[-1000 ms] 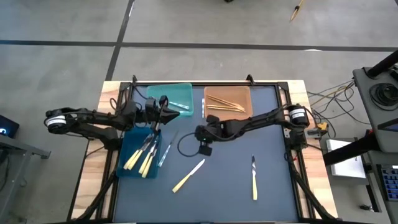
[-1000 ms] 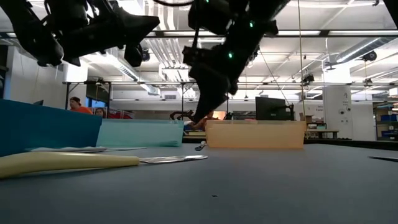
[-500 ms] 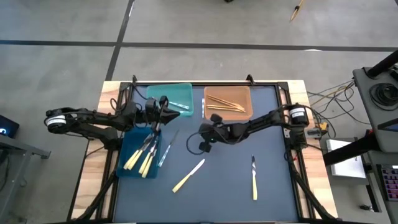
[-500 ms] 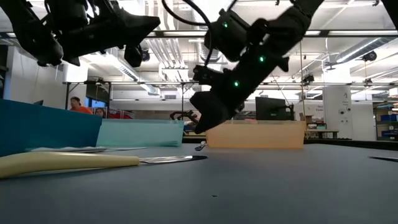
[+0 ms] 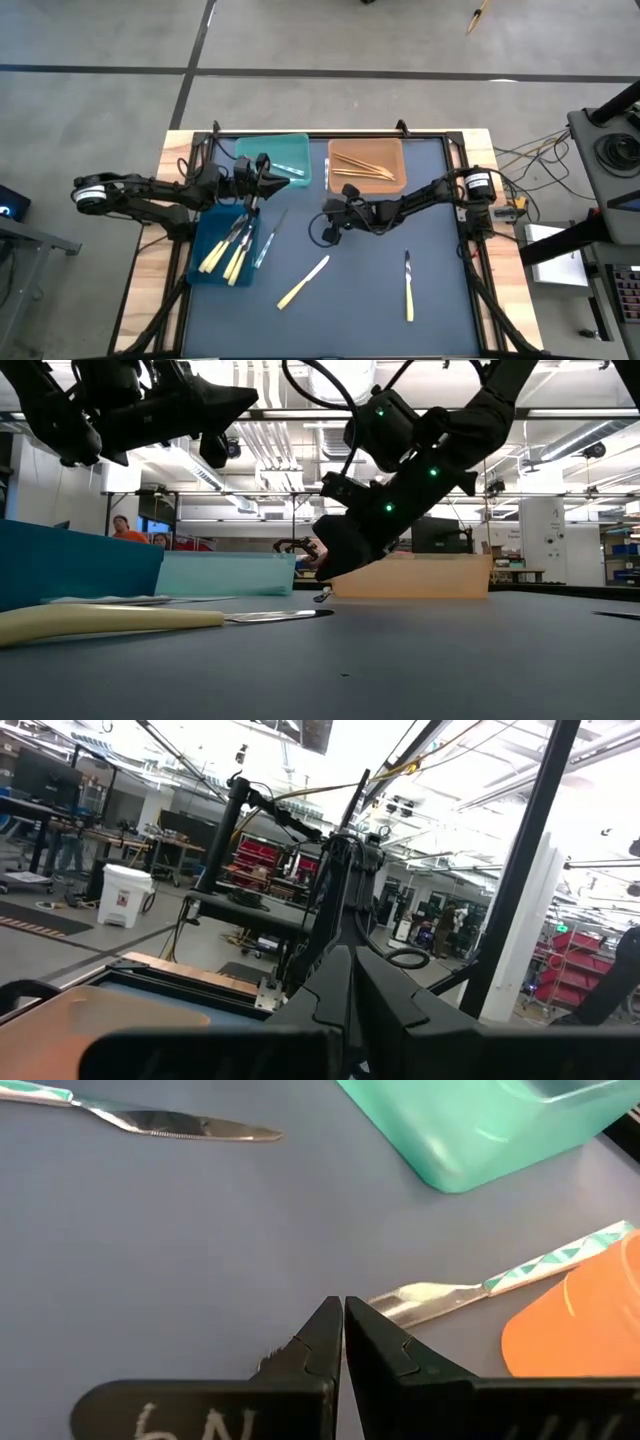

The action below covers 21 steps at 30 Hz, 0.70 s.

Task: Sort silverware by color (type)
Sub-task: Put the white knife into the light blue bin

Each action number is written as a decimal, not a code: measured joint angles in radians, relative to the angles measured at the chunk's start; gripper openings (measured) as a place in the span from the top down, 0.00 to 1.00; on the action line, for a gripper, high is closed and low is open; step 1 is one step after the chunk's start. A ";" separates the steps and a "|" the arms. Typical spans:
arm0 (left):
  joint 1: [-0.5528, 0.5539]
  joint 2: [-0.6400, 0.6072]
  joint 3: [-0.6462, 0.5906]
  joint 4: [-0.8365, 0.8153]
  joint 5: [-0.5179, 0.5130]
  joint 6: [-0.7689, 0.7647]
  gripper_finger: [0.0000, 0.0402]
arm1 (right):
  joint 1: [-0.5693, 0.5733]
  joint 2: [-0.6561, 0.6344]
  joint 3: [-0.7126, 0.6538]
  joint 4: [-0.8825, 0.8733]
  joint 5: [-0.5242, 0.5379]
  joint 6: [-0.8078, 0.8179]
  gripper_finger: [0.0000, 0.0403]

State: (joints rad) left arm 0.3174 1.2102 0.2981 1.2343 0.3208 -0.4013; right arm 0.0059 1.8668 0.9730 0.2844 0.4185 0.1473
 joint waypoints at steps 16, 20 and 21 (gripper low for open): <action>0.000 0.000 0.002 0.000 -0.001 0.022 1.00 | 0.000 0.000 -0.043 0.078 -0.003 0.002 0.98; 0.000 0.000 0.002 0.000 -0.001 0.022 1.00 | 0.000 0.000 -0.047 0.097 -0.003 0.000 0.98; 0.000 0.000 0.002 0.000 -0.001 0.022 1.00 | 0.000 0.000 -0.047 0.099 -0.003 -0.002 0.98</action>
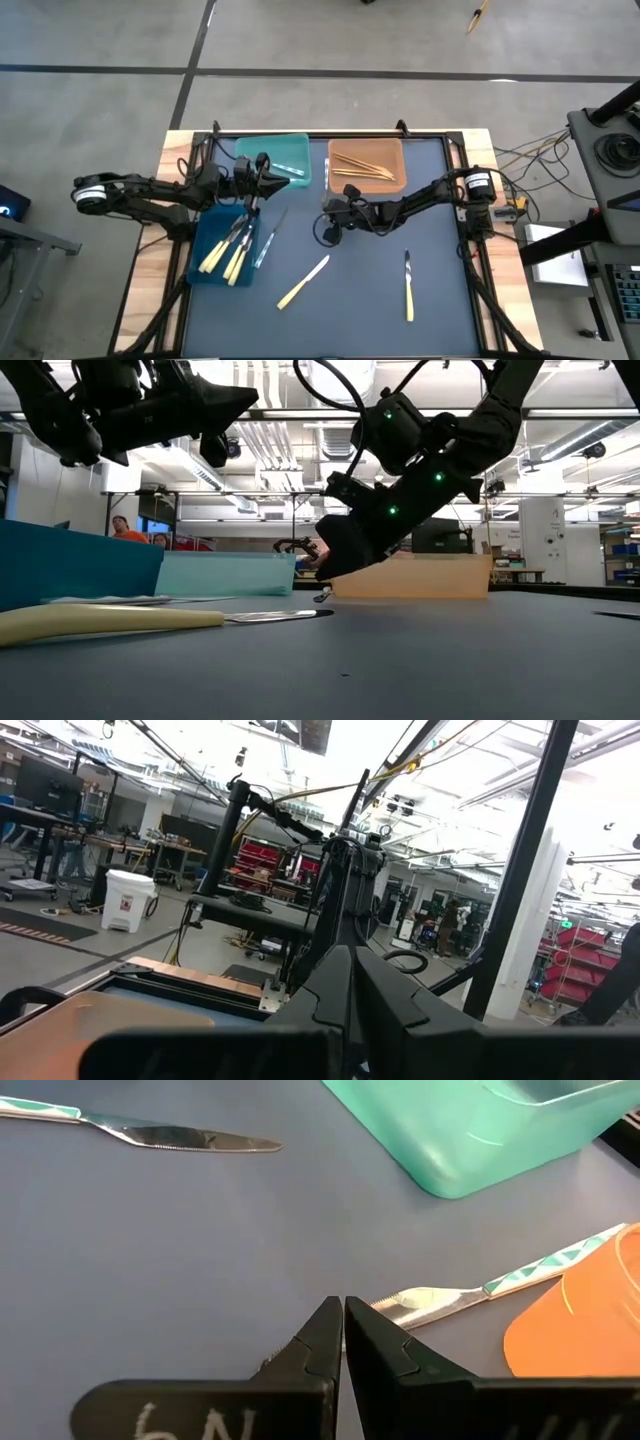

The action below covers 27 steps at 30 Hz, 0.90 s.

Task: Sort silverware by color (type)
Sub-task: Put the white knife into the light blue bin

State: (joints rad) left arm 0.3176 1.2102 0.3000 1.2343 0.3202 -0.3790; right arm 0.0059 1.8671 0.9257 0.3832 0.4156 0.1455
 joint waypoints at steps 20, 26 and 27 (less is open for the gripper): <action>0.000 0.001 0.000 0.000 -0.014 0.000 1.00 | 0.021 0.106 0.038 0.085 -0.086 0.028 0.98; 0.000 0.001 0.000 0.000 -0.026 0.000 1.00 | 0.045 0.099 0.072 0.060 -0.087 0.021 0.98; 0.000 0.001 0.000 0.000 -0.026 0.000 1.00 | 0.047 0.098 0.078 0.053 -0.086 0.021 0.98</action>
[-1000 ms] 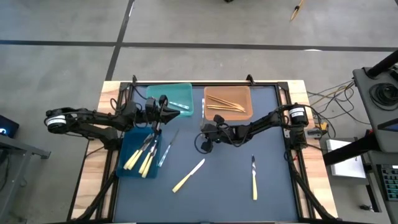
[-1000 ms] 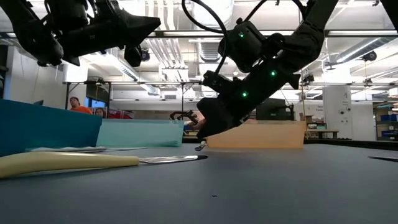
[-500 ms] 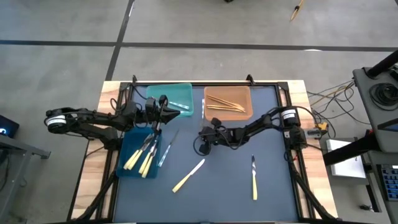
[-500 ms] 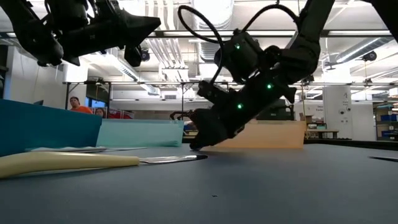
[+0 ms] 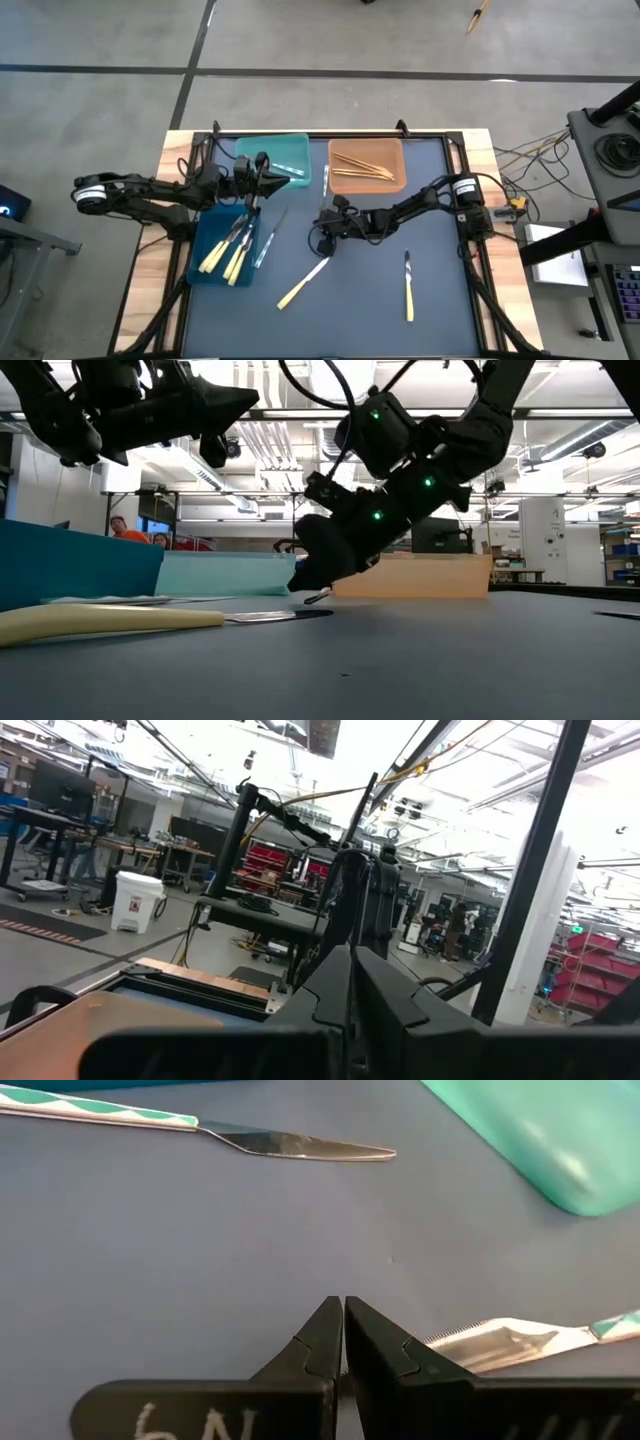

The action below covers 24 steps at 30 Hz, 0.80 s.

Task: Sort silverware by color (type)
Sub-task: Put the white knife into the light blue bin

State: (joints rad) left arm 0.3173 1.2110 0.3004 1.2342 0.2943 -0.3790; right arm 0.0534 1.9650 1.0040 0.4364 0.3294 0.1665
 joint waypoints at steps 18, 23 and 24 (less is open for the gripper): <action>-0.083 0.065 0.000 -0.048 -0.098 -0.052 1.00 | 0.008 -0.198 0.068 -0.349 0.014 -0.155 0.98; -0.150 0.117 0.000 -0.048 -0.173 -0.080 1.00 | 0.008 -0.269 0.056 -0.439 0.012 -0.186 0.98; -0.161 0.127 0.000 -0.048 -0.184 -0.084 1.00 | 0.008 -0.282 0.051 -0.446 0.012 -0.189 0.98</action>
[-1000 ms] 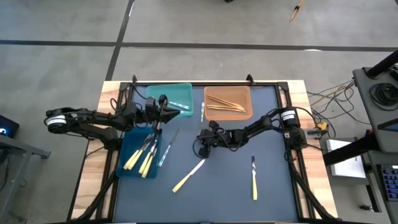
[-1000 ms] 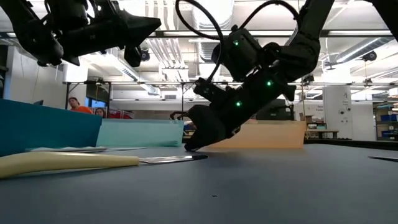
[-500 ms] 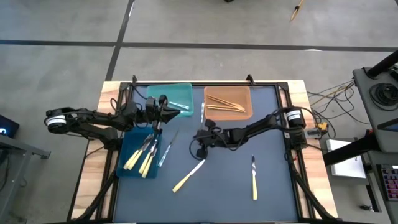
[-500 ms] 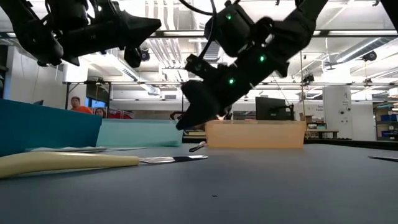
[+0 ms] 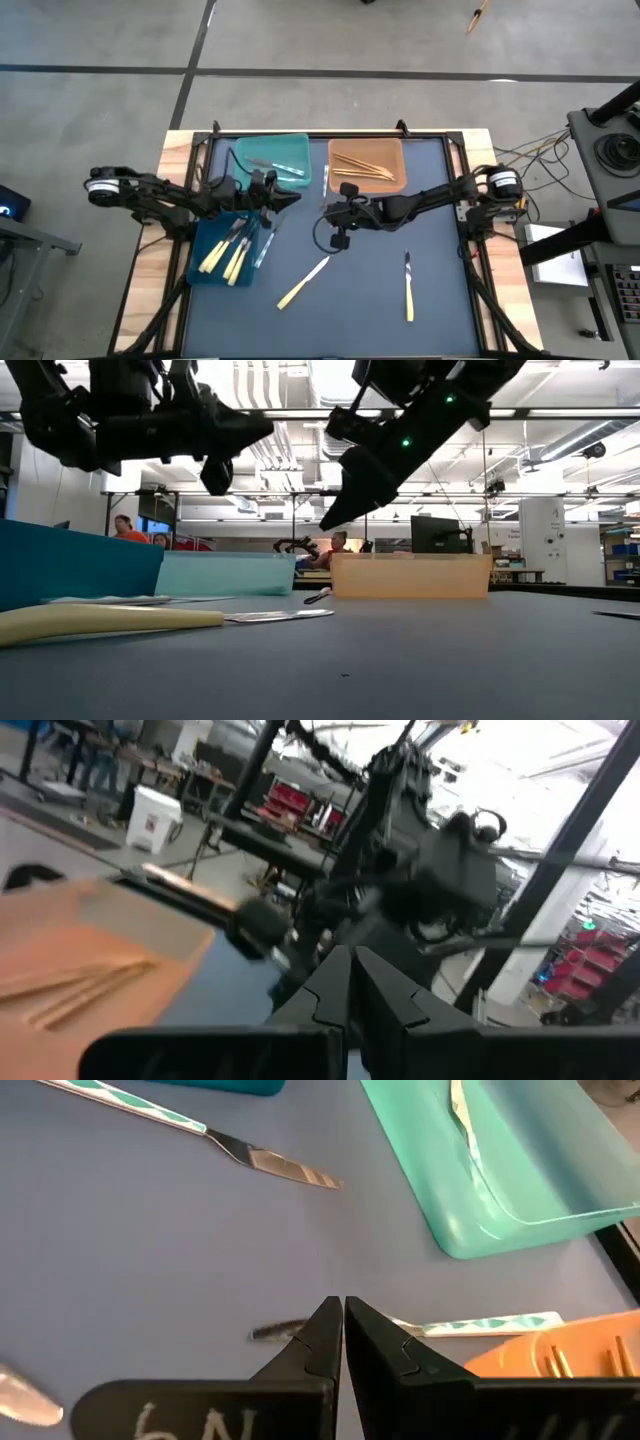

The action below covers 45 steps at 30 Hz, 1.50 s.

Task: Sort silverware by color (type)
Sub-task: Put the white knife into the light blue bin

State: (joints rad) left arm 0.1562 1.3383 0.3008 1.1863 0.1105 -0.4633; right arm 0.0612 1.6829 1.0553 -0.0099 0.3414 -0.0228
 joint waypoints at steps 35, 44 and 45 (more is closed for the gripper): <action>-0.070 0.035 0.047 0.002 -0.076 -0.033 1.00 | -0.048 0.206 -0.127 0.387 0.014 0.040 0.98; -0.070 0.035 0.067 0.002 -0.076 -0.022 1.00 | -0.055 0.210 -0.127 0.445 -0.026 0.039 0.98; -0.070 0.035 0.069 0.002 -0.076 -0.021 1.00 | -0.055 0.219 -0.127 0.467 -0.027 0.038 0.98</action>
State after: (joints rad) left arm 0.0864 1.3731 0.3699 1.1887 0.0349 -0.4847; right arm 0.0059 1.9016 0.9279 0.4572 0.3149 0.0154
